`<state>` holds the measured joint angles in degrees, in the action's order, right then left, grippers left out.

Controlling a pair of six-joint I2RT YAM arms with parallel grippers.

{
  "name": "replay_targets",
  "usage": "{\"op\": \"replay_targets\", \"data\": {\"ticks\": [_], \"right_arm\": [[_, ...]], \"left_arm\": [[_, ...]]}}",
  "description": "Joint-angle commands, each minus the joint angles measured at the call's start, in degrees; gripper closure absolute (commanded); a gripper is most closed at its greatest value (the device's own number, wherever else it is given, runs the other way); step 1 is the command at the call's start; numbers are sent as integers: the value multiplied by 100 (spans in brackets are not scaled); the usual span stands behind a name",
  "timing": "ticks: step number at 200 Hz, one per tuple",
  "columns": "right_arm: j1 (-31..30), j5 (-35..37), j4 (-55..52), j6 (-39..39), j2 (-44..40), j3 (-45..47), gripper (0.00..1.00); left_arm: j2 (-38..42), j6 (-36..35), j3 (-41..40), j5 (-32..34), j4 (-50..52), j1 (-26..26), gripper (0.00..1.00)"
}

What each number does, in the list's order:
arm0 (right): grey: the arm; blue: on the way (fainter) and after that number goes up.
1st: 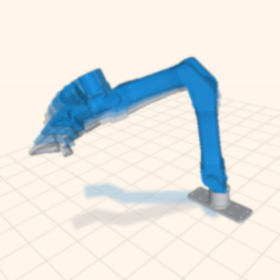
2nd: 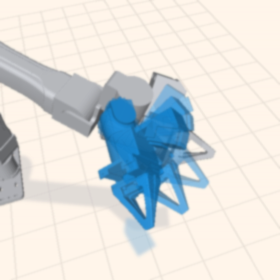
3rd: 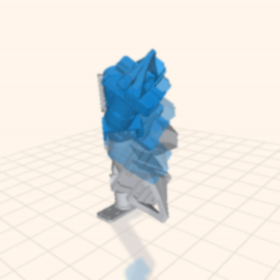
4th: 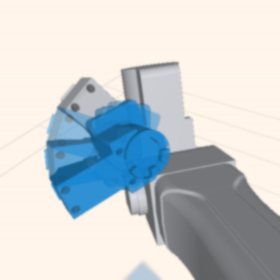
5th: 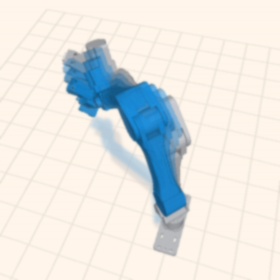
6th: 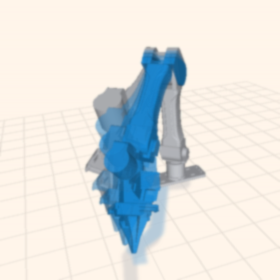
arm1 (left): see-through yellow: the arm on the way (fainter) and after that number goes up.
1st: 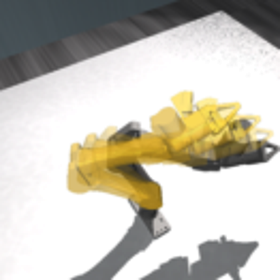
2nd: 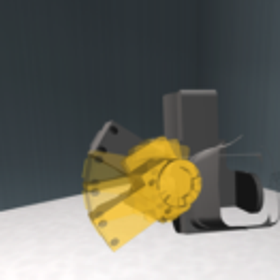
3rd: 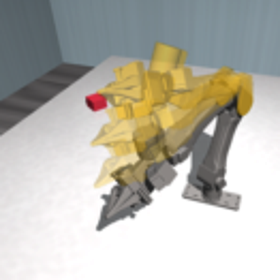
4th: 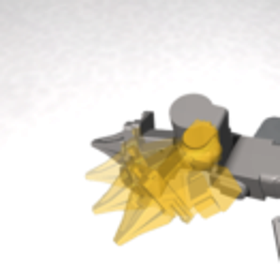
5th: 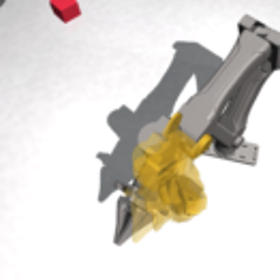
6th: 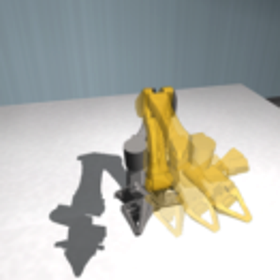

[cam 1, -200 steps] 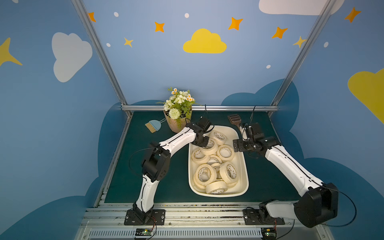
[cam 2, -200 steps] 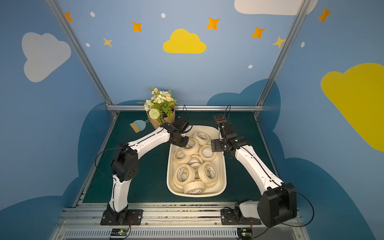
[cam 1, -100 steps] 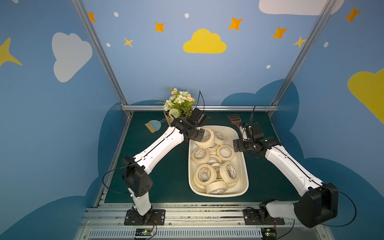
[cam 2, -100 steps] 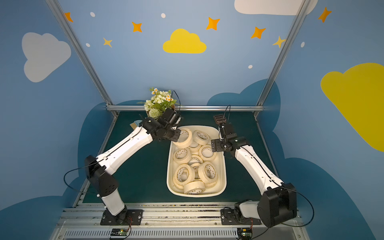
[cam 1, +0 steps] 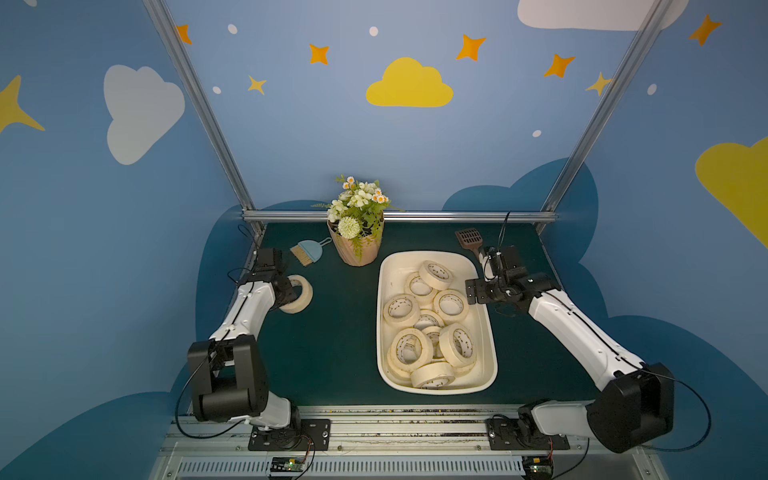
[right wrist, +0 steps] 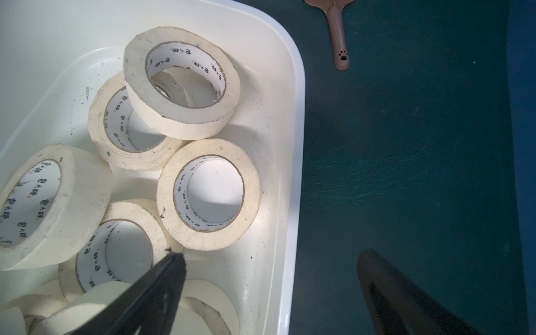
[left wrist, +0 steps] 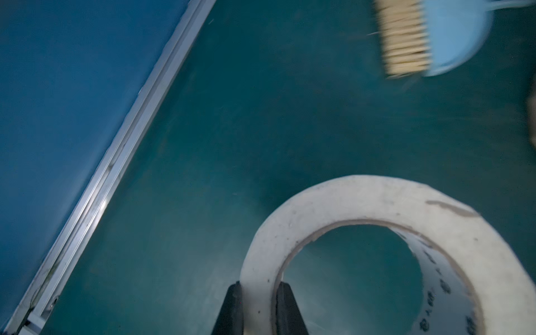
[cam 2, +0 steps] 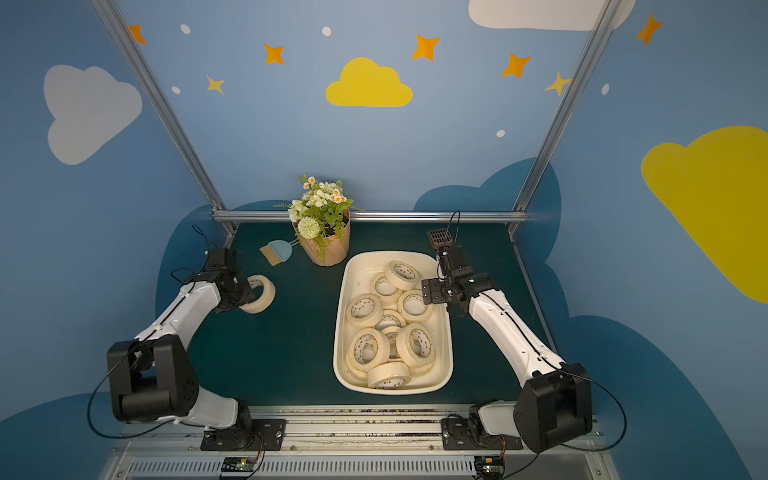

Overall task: Take out the art tape in the storage box
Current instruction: Place the art tape at the center of the board.

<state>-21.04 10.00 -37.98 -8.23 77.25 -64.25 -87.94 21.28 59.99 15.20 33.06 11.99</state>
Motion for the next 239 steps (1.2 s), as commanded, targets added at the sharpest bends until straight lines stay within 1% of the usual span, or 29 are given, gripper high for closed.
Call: {"op": "replay_targets", "data": {"ticks": [1, 14, 33, 58, 74, 91, 107, 118, 148, 185, 196, 215, 225, 233, 239], "right_arm": [[16, -137, -85, -80, 77, 29, 2], [18, -198, -140, -79, 104, 4, 2], [12, -384, -256, 50, 147, -36, 2], [-31, -659, -330, 90, 183, -33, 2], [-114, -683, -361, 86, 169, 0, 3], [-213, -705, -385, 140, 111, 18, 3], [-292, -747, -412, 162, 80, 12, 3], [-331, -832, -419, 173, 84, 9, 3], [-498, -1084, -591, 146, 98, 1, 3], [-713, -1132, -1284, 3, -272, 88, 6], [-740, -1174, -1505, -138, -494, 197, 9], [-734, -1233, -1684, -356, -887, 573, 12], [-721, -1151, -1687, -538, -1097, 808, 13], [-721, -1009, -1651, -882, -1247, 1011, 13], [-726, -1011, -1573, -942, -1346, 1147, 14]], "left_arm": [[-200, 263, 48, 116, -1147, 313, 96], [-536, 266, 175, 217, -1266, 532, 96], [-973, 208, 387, 168, -1453, 739, 96], [-1520, 23, 851, 301, -1418, 758, 96], [-1847, -109, 1229, 372, -1220, 755, 96], [-2063, -246, 1514, 497, -1077, 756, 96], [-2208, -375, 1700, 467, -909, 756, 96], [-2270, -387, 1767, 485, -806, 768, 89], [-2174, -421, 1696, 410, -793, 767, 59], [-1787, -419, 1591, 288, -685, 733, 34], [-1554, -465, 1565, 318, -603, 663, 30], [-1002, -576, 1483, 472, -538, 383, 27], [-709, -657, 1472, 510, -455, 170, 27], [-479, -699, 1476, 545, -360, -30, 26], [-325, -731, 1485, 574, -266, -218, 26]]}}
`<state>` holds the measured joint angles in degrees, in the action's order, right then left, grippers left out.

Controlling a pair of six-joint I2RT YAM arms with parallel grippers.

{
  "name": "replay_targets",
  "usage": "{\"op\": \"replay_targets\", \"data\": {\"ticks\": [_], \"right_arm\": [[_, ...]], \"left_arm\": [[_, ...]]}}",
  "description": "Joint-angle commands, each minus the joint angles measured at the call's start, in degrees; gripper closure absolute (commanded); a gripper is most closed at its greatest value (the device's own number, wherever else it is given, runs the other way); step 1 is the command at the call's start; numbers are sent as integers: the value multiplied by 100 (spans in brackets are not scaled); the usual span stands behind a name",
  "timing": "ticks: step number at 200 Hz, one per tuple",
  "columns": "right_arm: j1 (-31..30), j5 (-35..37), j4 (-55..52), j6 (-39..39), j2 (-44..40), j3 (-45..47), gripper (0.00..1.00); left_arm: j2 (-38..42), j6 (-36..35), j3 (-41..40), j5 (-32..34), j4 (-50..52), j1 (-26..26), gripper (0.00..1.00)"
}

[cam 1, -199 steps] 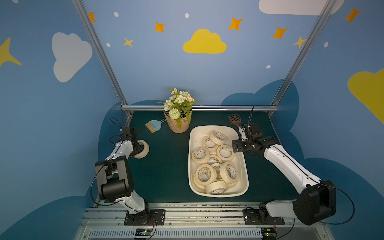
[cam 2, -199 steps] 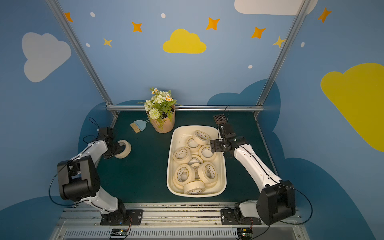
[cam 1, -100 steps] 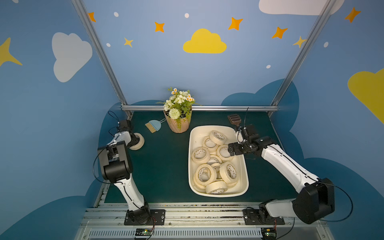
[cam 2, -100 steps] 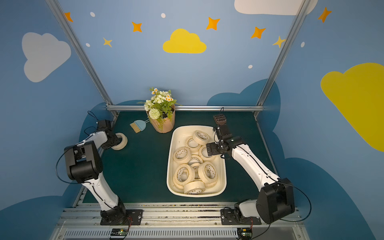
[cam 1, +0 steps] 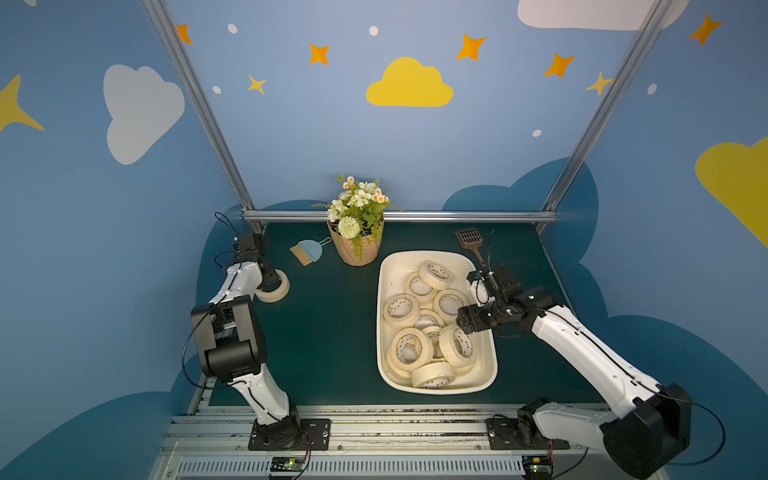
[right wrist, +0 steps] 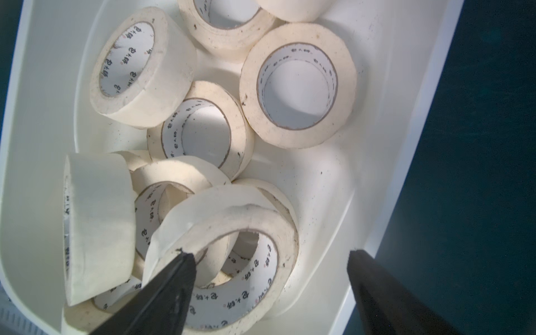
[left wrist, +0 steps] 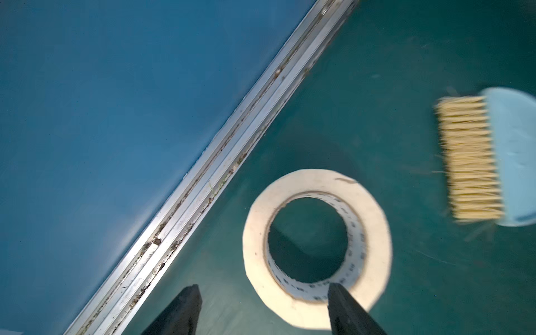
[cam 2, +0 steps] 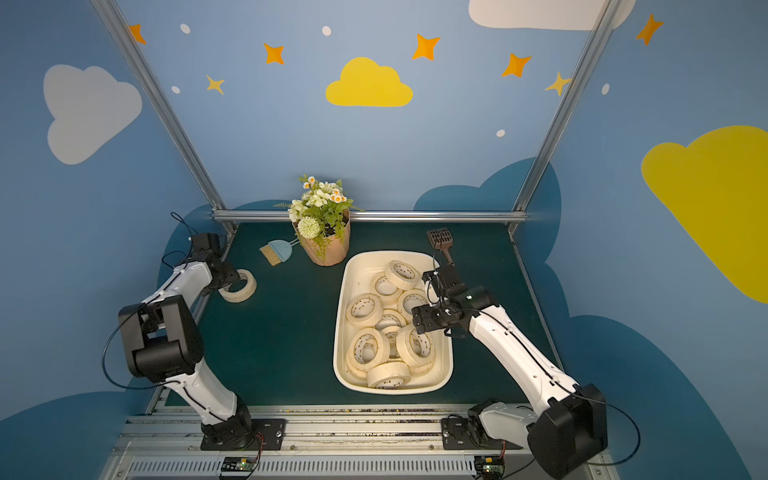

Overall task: Take out the art tape in the storage box
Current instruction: Place the art tape at the center of the board, then pick up the art tape from the storage box.

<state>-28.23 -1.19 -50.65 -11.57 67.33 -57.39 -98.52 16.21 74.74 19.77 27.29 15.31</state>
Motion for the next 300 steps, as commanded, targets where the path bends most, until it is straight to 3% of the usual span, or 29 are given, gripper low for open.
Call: {"op": "replay_targets", "data": {"ticks": [1, 37, 71, 85, 109, 116, 139, 185, 224, 300], "right_arm": [[-7, 96, -288, -604, -366, 481, 14], [19, -240, 91, -635, -427, 856, 18], [113, -281, 69, -932, 312, 745, 22], [147, -561, 82, -657, 710, 608, 28], [136, -766, 190, -494, 1323, 534, 29], [136, -792, 229, -486, 1408, 527, 35], [41, -505, 79, -534, 1325, 339, 71], [-279, 623, -947, -255, 1480, -908, 100], [-311, 745, -1201, -206, 2276, -2074, 100], [-431, 488, -1454, -414, 3403, -3639, 100]], "left_arm": [[762, -237, 12, 120, 320, -584, 26], [1457, -391, 51, -102, 739, -1881, 27], [1693, -296, 387, -254, 1405, -3028, 27], [1766, -271, 489, -316, 1623, -3435, 27], [1827, -212, 584, -408, 1851, -4109, 28], [1819, -184, 617, -404, 1909, -4272, 28], [1763, -114, 786, -390, 2074, -4753, 28], [1445, -139, 1340, -601, 2026, -5135, 27], [1189, 52, 1480, -1617, 1314, -5243, 27], [-285, 206, 2089, -2425, 1044, -5686, 26]]}}
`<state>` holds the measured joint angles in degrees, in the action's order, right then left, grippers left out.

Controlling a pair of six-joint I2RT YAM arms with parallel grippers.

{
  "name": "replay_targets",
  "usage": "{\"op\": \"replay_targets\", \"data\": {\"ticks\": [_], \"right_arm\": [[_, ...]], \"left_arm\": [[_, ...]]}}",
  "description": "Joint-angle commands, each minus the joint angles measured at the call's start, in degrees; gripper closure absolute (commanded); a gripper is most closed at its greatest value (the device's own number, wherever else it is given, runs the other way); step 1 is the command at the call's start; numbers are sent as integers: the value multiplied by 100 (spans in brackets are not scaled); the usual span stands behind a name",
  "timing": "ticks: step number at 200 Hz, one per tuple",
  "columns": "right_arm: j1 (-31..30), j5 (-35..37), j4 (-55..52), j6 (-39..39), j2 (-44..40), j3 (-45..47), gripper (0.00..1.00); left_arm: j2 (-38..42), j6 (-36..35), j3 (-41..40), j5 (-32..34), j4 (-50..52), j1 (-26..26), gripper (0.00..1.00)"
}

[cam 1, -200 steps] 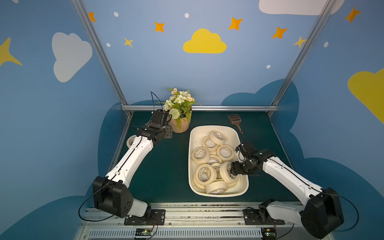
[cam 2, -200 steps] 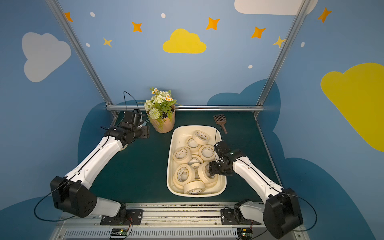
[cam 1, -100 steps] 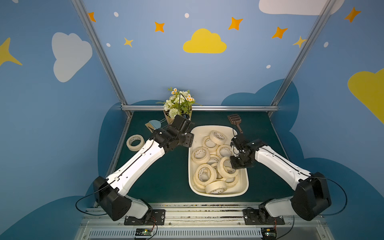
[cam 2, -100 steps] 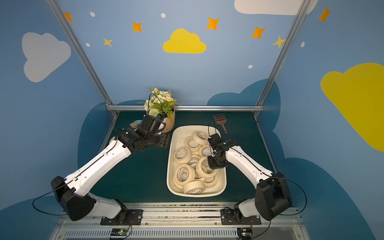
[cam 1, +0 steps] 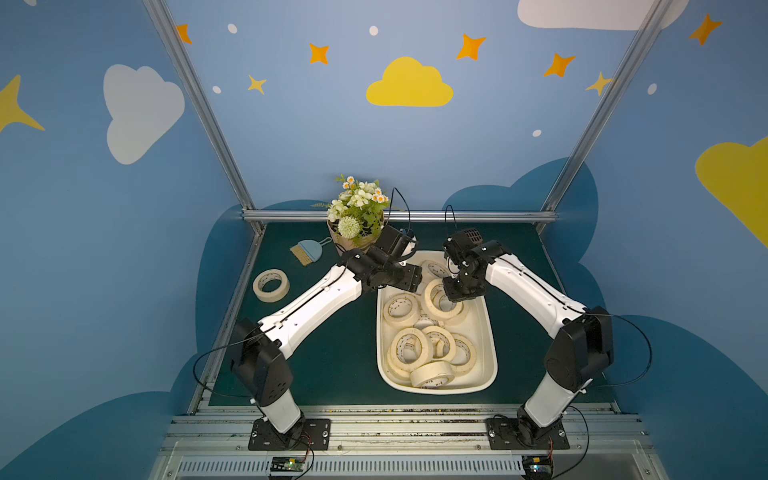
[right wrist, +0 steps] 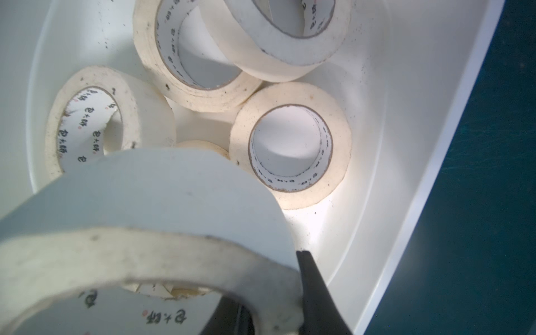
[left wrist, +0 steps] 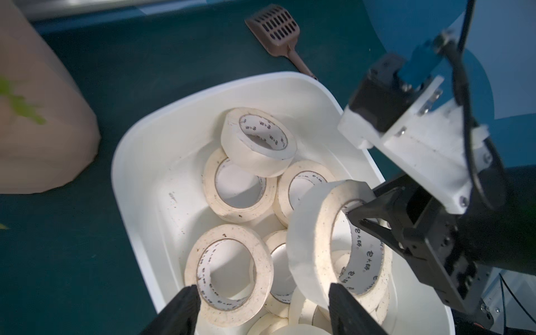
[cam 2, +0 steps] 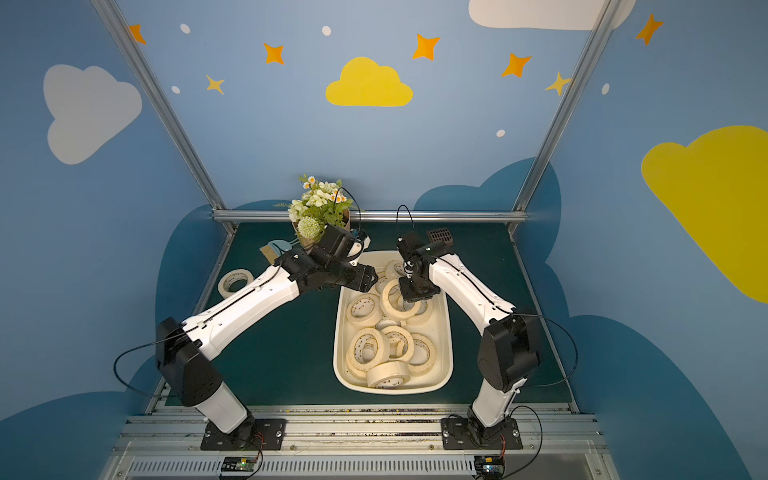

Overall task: Take out the art tape in the storage box
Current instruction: Pick up the art tape from the storage box.

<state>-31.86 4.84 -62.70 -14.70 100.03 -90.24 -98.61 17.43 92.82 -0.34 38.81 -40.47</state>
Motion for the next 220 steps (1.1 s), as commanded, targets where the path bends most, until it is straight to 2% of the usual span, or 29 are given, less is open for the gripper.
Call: {"op": "replay_targets", "data": {"ticks": [1, 19, 53, 67, 73, 80, 88, 123, 141, 157, 165, 187, 196, 208, 220], "right_arm": [[-72, -115, -246, -102, 141, -367, 100], [-108, -115, -248, -103, 234, -483, 100], [-154, -109, -195, -94, 132, -478, 100], [-175, -113, -190, -86, 97, -445, 100], [-172, -115, -190, -90, 83, -434, 100], [-176, -128, -169, -95, 63, -396, 100], [-185, -171, -140, -111, 36, -360, 100], [-185, -345, -10, -165, -96, -258, 100], [-157, -465, 24, -177, -154, -237, 100], [-141, -529, 39, -200, -227, -240, 100], [-119, -566, 38, -219, -275, -231, 87], [-18, -642, 31, -235, -448, -218, 35], [42, -625, 21, -252, -558, -198, 20], [157, -603, -48, -232, -720, -187, 10], [262, -537, -145, -200, -895, -196, 9]], "left_arm": [[-292, 89, 286, -423, -109, -114, 26], [-537, 93, 413, -476, -109, -152, 26], [-836, 7, 579, -194, 30, -163, 31], [-941, -10, 651, -101, 30, -165, 40], [-986, -6, 686, -74, 30, -172, 47], [-1045, -11, 725, -48, 30, -180, 59], [-1113, -8, 775, -19, 39, -189, 67], [-1301, 2, 935, -89, 143, -190, 82], [-1312, -39, 964, -22, 244, -196, 96], [-1292, -73, 951, 32, 328, -190, 96], [-1269, -77, 921, 68, 346, -198, 96], [-1158, -73, 811, 263, 373, -198, 96], [-1111, -75, 767, 342, 398, -198, 96], [-1034, -94, 699, 433, 425, -198, 96], [-935, -104, 597, 521, 433, -196, 96]]}}
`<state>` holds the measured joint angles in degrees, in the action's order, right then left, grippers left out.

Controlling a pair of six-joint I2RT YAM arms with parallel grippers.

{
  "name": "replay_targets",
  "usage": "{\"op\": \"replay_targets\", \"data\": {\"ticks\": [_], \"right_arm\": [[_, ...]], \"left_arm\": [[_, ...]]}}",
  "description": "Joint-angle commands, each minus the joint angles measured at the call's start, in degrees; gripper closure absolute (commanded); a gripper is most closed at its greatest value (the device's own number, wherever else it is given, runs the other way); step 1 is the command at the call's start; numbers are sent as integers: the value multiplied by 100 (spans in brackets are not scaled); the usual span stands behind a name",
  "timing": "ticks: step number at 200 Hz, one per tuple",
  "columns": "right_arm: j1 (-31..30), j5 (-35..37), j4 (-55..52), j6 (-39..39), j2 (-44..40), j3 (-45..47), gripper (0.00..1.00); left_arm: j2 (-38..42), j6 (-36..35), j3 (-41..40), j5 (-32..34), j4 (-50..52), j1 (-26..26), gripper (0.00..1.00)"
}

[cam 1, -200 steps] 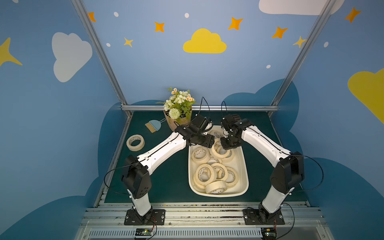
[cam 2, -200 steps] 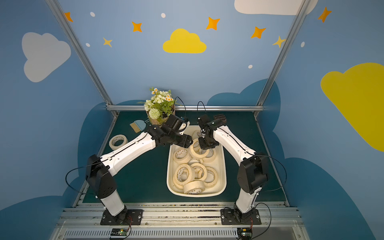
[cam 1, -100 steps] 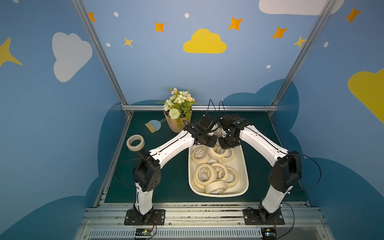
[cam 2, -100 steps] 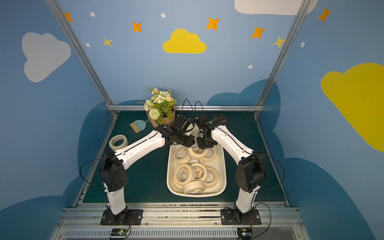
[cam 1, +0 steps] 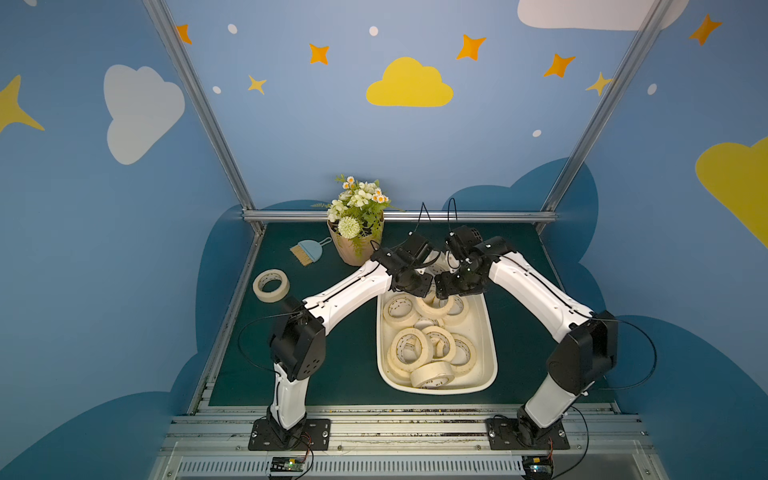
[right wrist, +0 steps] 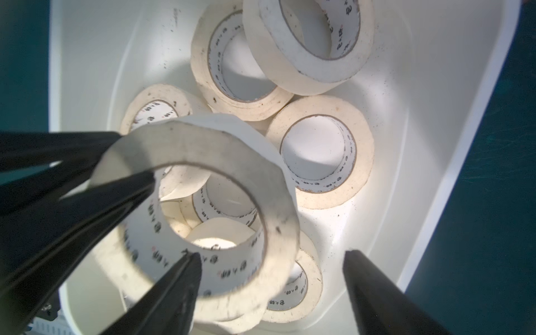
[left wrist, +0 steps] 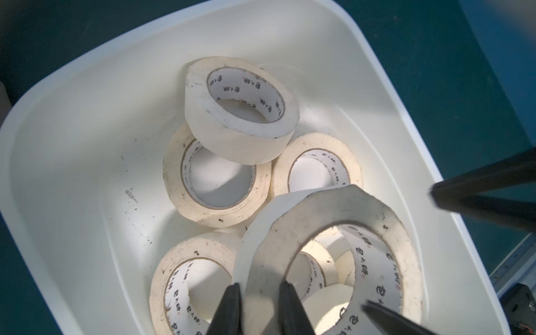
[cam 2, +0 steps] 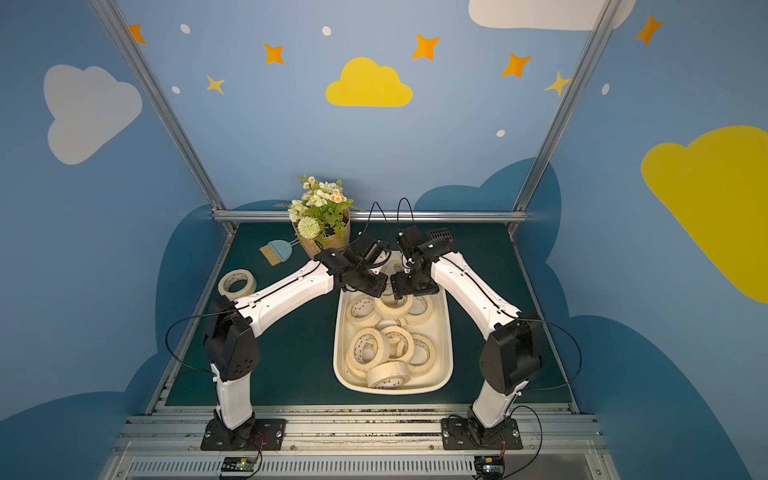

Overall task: Take out the art tape in the storage box
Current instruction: Pick up the art tape from the storage box, then place the art tape at the center of the board.

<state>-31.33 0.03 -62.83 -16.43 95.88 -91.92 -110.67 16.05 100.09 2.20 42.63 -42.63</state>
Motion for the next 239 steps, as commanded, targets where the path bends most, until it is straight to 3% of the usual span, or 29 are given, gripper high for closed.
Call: {"op": "replay_targets", "data": {"ticks": [1, 39, 70, 88, 122, 172, 239], "right_arm": [[217, -39, -137, -27, -503, -28, 9], [497, 654, -207, 32, -1193, 273, 7], [878, 639, 99, 269, -1607, 795, 7], [989, 634, 325, 315, -1730, 1187, 7], [1068, 473, 469, 264, -1694, 1568, 7], [1068, 307, 397, 202, -1530, 1505, 7], [1068, 41, 240, 300, -1431, 1548, 7]], "left_arm": [[277, 31, -139, 279, 51, 24, 96], [843, 38, -529, 723, 243, 151, 96], [1768, 9, -1036, 1092, 424, 593, 96], [2414, 7, -1503, 1106, 396, 1199, 96], [3275, -5, -2705, 798, -387, 2927, 96], [2390, 368, -3618, 320, -1822, 4408, 96], [578, 501, -3231, 712, -2738, 4779, 96]]}}
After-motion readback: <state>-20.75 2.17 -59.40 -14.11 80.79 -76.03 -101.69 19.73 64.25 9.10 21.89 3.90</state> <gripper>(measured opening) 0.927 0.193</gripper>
